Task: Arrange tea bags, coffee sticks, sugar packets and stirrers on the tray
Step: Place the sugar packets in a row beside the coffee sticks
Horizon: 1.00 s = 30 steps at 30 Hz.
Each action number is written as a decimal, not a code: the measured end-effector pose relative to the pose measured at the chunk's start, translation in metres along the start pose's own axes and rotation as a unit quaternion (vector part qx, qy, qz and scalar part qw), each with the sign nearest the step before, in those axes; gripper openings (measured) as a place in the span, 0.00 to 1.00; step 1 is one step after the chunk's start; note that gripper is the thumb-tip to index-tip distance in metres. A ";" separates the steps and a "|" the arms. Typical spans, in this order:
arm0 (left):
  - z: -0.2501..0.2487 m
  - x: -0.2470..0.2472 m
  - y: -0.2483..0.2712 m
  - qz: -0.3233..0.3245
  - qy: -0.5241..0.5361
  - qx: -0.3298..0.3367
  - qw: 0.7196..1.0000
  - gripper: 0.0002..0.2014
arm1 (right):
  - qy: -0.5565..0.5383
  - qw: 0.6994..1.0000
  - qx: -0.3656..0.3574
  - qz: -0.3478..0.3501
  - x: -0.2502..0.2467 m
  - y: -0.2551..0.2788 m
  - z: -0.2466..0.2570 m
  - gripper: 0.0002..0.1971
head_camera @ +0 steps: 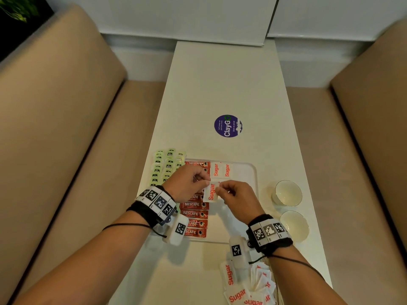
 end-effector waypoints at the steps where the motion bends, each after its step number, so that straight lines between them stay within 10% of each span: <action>1: 0.000 0.000 0.000 -0.004 -0.003 -0.001 1.000 0.03 | 0.008 1.000 0.008 0.007 0.002 0.001 -0.004 0.07; 16: 0.022 0.006 -0.004 -0.102 0.017 -0.079 0.991 0.04 | 0.071 0.996 0.049 0.016 0.005 -0.012 -0.021 0.12; 30: 0.057 0.011 0.033 -0.068 0.000 -0.128 0.989 0.04 | 0.183 0.976 0.114 0.020 0.011 -0.069 -0.050 0.23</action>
Point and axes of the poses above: each hand's wrist, its own y-axis away from the middle knuckle, its own x-axis out of the palm, z = x × y, the point moved 5 cm from there along -y, towards the middle knuckle, and after that the axes turned 5 degrees about -z, right-handed, at the moved point
